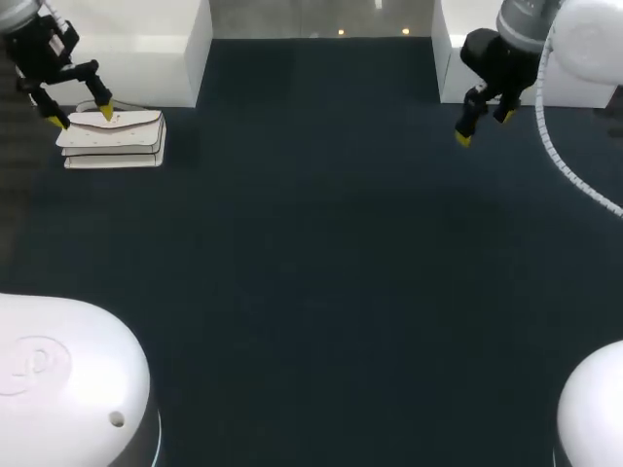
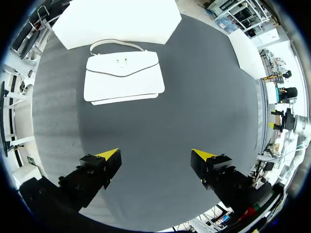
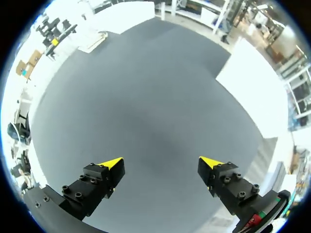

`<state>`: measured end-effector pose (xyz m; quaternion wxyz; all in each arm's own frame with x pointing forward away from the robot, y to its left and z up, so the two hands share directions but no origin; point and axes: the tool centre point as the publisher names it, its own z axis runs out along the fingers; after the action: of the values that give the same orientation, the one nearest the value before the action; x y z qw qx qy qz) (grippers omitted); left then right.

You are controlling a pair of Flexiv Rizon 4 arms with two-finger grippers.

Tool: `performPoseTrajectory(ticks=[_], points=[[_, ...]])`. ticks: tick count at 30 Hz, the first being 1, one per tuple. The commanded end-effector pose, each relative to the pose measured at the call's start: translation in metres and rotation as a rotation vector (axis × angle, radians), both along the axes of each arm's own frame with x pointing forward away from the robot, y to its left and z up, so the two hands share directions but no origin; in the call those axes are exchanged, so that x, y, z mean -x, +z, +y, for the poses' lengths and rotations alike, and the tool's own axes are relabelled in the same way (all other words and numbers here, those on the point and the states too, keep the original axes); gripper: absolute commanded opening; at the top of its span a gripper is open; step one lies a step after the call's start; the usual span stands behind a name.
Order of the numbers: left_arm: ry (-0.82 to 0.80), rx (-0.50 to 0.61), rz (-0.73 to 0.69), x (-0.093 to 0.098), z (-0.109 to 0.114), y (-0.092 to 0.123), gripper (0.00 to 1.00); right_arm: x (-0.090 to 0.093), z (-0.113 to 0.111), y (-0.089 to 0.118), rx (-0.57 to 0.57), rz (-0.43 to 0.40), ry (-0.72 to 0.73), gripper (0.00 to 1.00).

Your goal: Pick up the bag, open it, inspect its contents, close it, and place it on the opposite side

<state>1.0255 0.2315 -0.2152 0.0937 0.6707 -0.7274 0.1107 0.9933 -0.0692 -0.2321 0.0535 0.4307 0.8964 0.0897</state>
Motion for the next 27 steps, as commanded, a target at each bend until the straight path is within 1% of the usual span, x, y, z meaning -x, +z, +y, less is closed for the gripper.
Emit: performPoseTrajectory(ticks=[1, 5, 11, 15, 17, 18, 20, 27], points=[[0.025, 0.15, 0.028, -0.01, 0.022, -0.007, 1.0, 0.008, 0.01, -0.018, -0.198, -0.271, 0.438, 1.0], [0.063, 0.16, 0.026, -0.014, 0.037, -0.014, 1.0, 0.009, 0.026, -0.026, -0.234, -0.302, 0.541, 1.0], [0.101, 0.18, 0.008, -0.02, 0.056, -0.022, 1.0, 0.007, 0.039, -0.036, -0.292, -0.345, 0.634, 1.0], [0.121, 0.194, -0.003, -0.024, 0.066, -0.027, 1.0, 0.007, 0.045, -0.04, -0.328, -0.344, 0.699, 1.0], [0.124, 0.206, -0.007, -0.025, 0.069, -0.029, 1.0, 0.007, 0.05, -0.042, -0.322, -0.32, 0.721, 1.0], [0.13, 0.21, -0.011, -0.027, 0.071, -0.03, 1.0, 0.006, 0.052, -0.043, -0.32, -0.301, 0.723, 1.0], [0.144, 0.222, -0.017, -0.03, 0.074, -0.032, 1.0, 0.006, 0.052, -0.043, -0.32, -0.301, 0.723, 1.0], [0.144, 0.222, -0.017, -0.03, 0.074, -0.032, 1.0, 0.006, 0.052, -0.043, -0.32, -0.301, 0.723, 1.0]])
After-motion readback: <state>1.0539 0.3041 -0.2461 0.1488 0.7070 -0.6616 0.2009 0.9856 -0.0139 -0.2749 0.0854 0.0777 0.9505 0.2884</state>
